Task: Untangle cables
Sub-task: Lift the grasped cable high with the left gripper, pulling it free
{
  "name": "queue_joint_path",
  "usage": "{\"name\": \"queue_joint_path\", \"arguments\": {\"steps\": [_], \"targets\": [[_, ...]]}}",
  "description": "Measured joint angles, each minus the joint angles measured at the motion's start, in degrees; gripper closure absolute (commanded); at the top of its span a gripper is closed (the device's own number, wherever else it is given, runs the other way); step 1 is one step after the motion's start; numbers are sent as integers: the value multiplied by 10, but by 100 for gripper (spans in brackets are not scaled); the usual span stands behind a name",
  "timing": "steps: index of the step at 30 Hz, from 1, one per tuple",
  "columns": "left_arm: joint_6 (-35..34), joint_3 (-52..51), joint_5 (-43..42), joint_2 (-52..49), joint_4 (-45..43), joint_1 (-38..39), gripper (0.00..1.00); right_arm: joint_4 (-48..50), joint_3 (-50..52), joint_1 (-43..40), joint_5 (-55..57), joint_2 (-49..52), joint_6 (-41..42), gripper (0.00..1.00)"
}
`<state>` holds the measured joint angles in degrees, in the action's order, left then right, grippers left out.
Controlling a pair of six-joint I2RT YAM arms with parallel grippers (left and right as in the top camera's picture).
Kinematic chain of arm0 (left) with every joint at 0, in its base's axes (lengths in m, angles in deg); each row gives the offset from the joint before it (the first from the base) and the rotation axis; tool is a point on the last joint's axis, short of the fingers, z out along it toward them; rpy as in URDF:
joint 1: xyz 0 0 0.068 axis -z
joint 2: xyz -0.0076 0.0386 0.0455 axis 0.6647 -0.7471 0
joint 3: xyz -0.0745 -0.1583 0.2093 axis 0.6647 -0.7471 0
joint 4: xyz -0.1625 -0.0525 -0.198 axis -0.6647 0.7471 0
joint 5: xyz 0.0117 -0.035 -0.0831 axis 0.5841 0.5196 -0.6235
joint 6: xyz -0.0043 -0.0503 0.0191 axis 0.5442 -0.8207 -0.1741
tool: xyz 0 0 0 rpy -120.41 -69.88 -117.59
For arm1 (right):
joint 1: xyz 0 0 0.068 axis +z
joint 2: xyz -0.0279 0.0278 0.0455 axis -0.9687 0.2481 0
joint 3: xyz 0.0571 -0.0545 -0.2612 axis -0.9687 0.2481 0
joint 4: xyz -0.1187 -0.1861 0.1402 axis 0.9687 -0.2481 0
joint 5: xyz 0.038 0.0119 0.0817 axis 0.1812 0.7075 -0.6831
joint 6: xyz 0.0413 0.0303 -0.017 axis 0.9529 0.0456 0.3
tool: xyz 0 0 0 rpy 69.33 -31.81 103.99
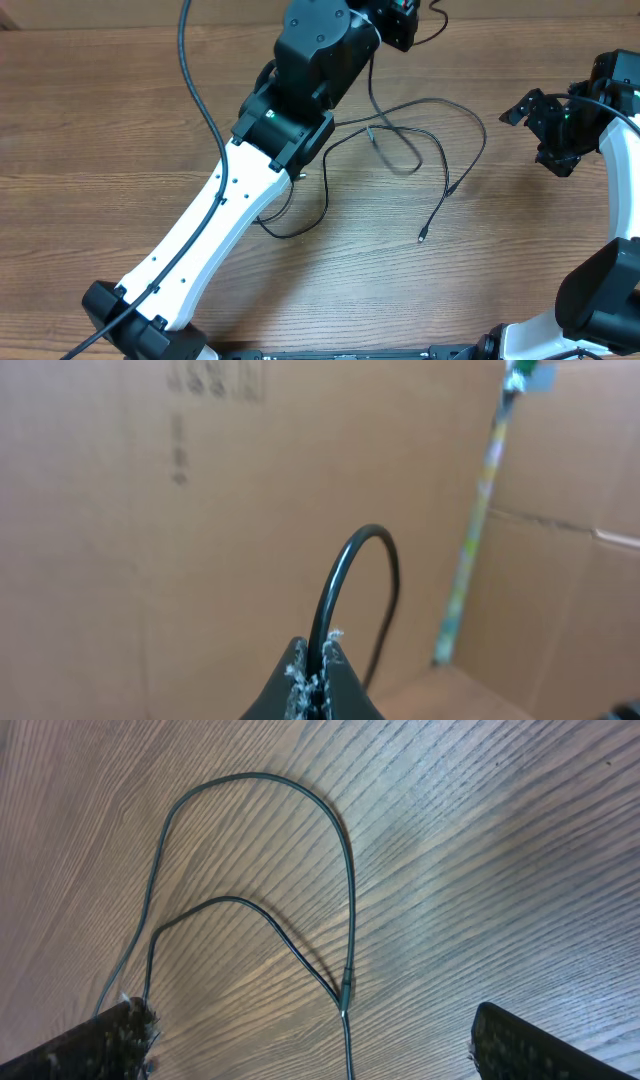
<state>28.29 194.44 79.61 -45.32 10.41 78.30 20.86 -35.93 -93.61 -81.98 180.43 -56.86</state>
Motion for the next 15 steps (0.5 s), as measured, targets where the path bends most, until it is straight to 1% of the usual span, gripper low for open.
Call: {"name": "queue_joint_path", "arguments": {"steps": [1,5,8,15], "targets": [[5,0,14,2,-7,0,96,0,0,0,0,0,0,0],[26,0,120,2,-14,-7,96,0,0,0,0,0,0,0],[47,0,186,2,-17,-25,96,0,0,0,0,0,0,0],[114,0,263,2,-12,-82,96,-1,0,0,0,0,0,0]]}}
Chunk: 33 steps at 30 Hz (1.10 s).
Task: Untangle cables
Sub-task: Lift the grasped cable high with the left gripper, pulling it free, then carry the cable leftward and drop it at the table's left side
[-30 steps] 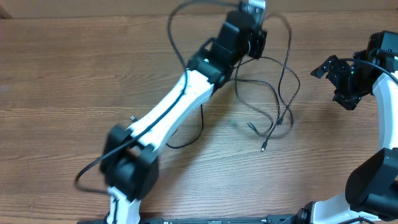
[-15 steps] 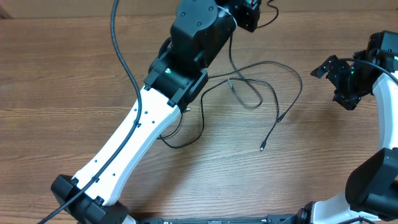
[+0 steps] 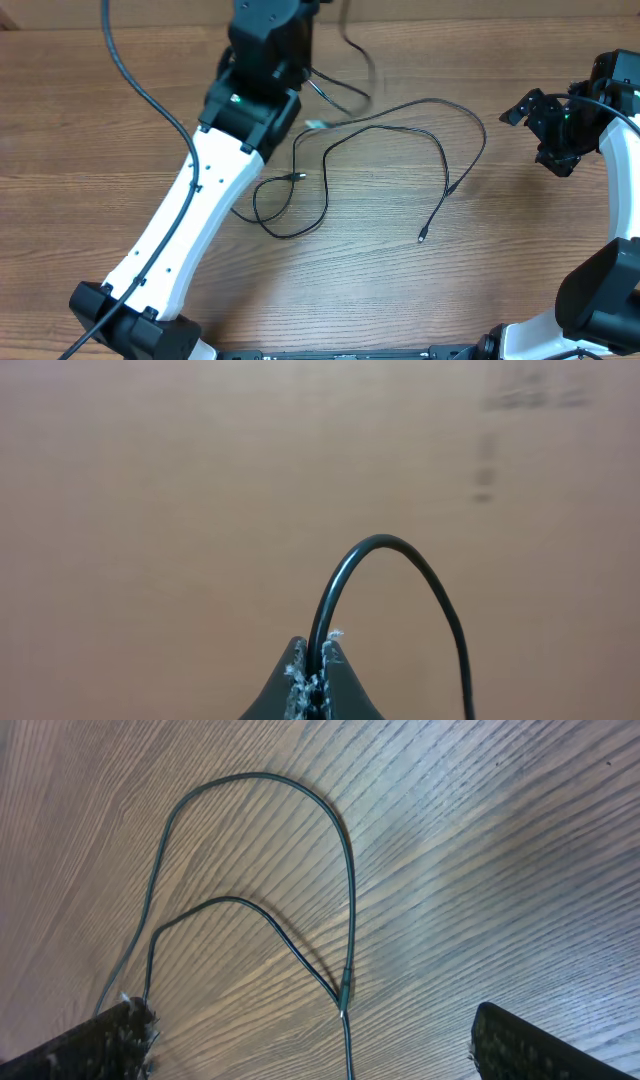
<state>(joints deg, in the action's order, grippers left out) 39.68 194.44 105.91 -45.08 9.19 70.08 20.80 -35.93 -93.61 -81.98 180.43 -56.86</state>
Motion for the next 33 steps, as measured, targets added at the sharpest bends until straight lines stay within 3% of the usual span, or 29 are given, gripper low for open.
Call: {"name": "queue_joint_path", "arguments": {"steps": [6,10,26,33], "targets": [[8,0,26,0,67,-78,96,0,0,0,0,0,0,0],[-24,0,34,0,142,-150,96,0,0,0,0,0,0,0],[-332,1,19,-1,423,-456,96,0,0,0,0,0,0,0],[-393,2,14,-23,479,-531,96,0,0,0,0,0,0,0]]}}
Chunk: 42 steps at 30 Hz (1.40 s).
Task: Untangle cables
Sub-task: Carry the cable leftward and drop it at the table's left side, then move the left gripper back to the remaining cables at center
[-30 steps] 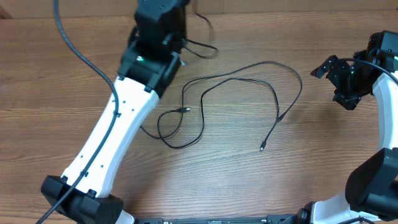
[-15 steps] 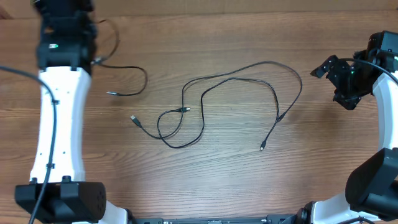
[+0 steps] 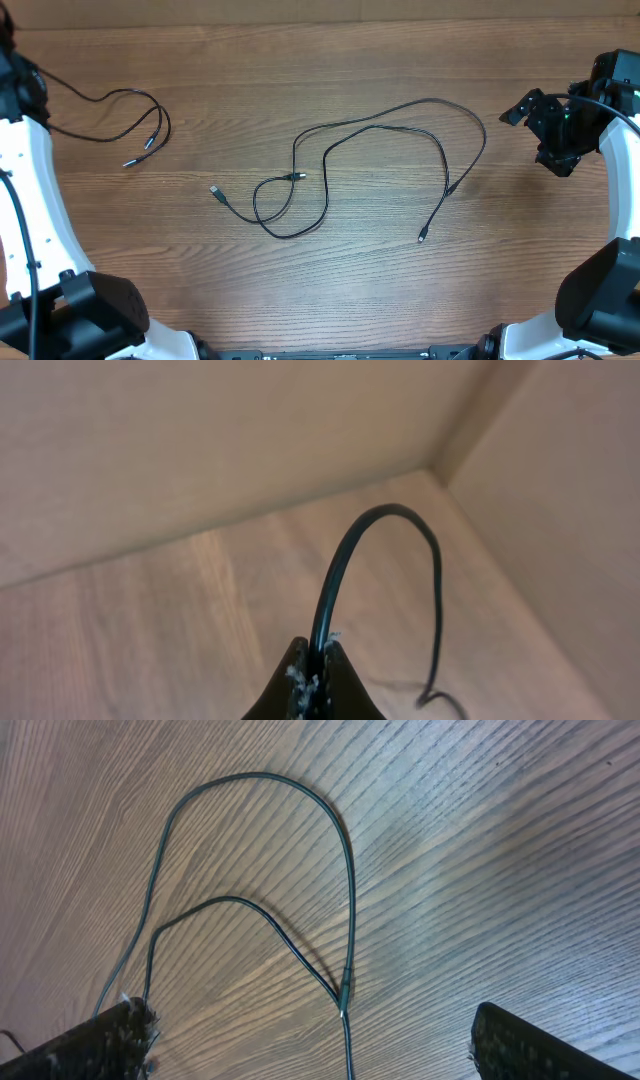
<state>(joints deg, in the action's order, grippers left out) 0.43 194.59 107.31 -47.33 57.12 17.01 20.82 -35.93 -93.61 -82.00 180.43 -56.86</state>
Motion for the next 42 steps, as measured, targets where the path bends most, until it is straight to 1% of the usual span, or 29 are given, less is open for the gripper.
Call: {"name": "queue_joint_path", "arguments": {"steps": [5,8,9,10,12,14,15,19,21,22,23,24,25,26,27,29,31,32,33,35,36,37,38,39,42], "targets": [[-9,0,-2,-30,41,-34,96,0,0,0,0,0,0,0],[-14,0,-4,-45,56,-45,94,0,0,0,0,0,0,0],[-14,0,-4,-51,61,-48,90,0,0,0,0,0,0,0],[-14,0,-4,-56,65,-51,78,0,0,0,0,0,0,0],[-17,0,-5,-64,71,-55,36,0,0,0,0,0,0,0],[-17,0,-6,-68,75,-55,18,0,0,0,0,0,0,0],[-17,0,-7,-69,75,-55,10,0,0,0,0,0,0,0],[-16,0,-24,-70,83,-55,2,0,0,0,0,0,0,0],[-10,0,-42,-70,87,-55,1,0,0,0,0,0,0,0],[0,0,-61,-70,87,-55,3,0,0,0,0,0,0,0],[11,0,-79,-70,87,-55,20,0,0,0,0,0,0,0],[38,0,-126,-70,87,-55,59,0,0,0,0,0,0,0],[66,0,-167,-70,87,-55,81,0,0,0,0,0,0,0],[83,0,-195,-70,87,-55,93,0,0,0,0,0,0,0],[108,0,-232,-70,87,-54,96,0,0,0,0,0,0,0],[149,0,-302,-71,88,-51,96,0,0,0,0,0,0,0],[169,0,-342,-71,96,-43,96,0,0,0,0,0,0,0],[176,0,-363,-71,107,-35,94,0,0,0,0,0,0,0],[181,0,-376,-71,116,-28,81,0,0,0,0,0,0,0],[190,0,-399,-71,137,-2,73,0,0,0,0,0,0,0],[192,0,-405,-71,149,8,63,0,0,0,0,0,0,0],[194,0,-410,-72,158,22,51,0,0,0,0,0,0,0],[195,0,-414,-72,166,36,45,0,0,0,0,0,0,0],[198,0,-417,-72,172,51,41,0,0,0,0,0,0,0],[199,-3,-424,-72,176,104,37,0,0,0,0,0,0,0]]}}
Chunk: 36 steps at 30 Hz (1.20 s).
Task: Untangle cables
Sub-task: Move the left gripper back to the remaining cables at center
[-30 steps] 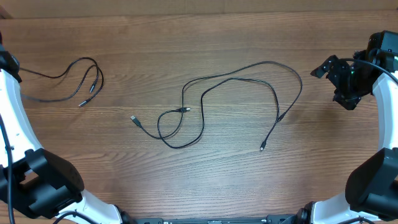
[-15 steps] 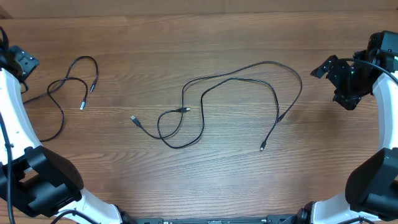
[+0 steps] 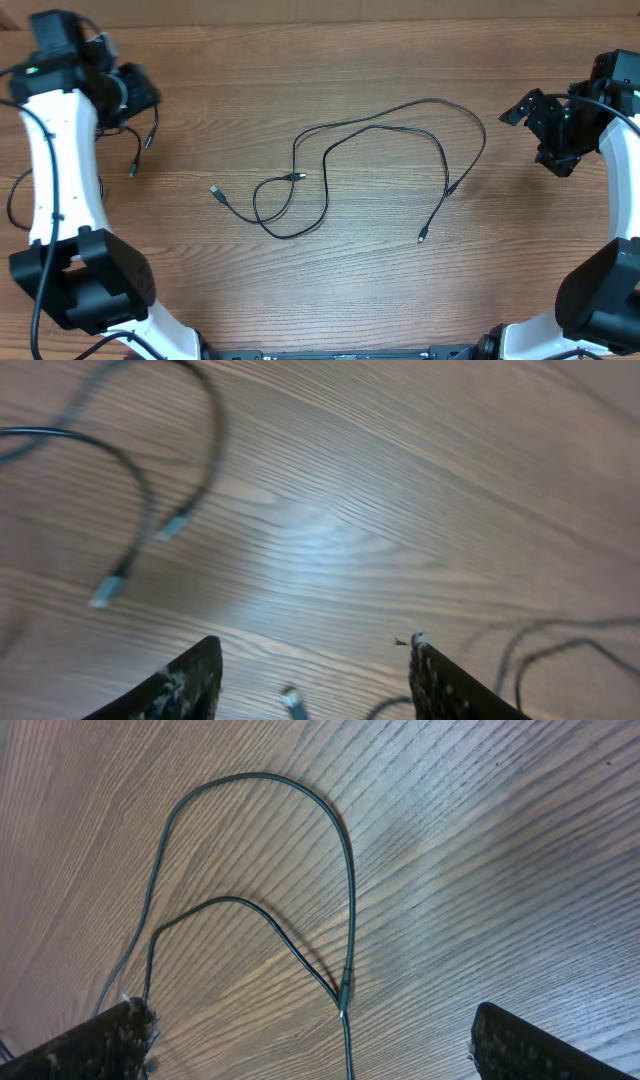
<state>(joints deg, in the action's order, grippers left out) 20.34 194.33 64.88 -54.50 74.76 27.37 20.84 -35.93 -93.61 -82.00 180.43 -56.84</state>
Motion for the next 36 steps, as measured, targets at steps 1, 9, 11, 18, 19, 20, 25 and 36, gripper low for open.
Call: {"name": "queue_joint_path", "arguments": {"steps": [1,9,11,18,19,20,25,36], "targets": [[0,-4,-2,0,0,18,36,0,0,0,0,0,0,0],[0,-12,1,0,9,135,22,0,0,0,0,0,0,0],[0,-12,7,0,13,168,20,0,0,0,0,0,0,0],[0,-48,52,-2,5,276,21,0,0,0,0,0,0,0],[0,-60,55,-2,-3,289,20,0,0,0,0,0,0,0],[0,-72,56,-3,-11,301,20,0,0,0,0,0,0,0],[0,-140,57,-10,-63,362,30,0,0,0,0,0,0,0],[4,-186,66,-12,-134,449,44,0,0,0,0,0,0,0]]}}
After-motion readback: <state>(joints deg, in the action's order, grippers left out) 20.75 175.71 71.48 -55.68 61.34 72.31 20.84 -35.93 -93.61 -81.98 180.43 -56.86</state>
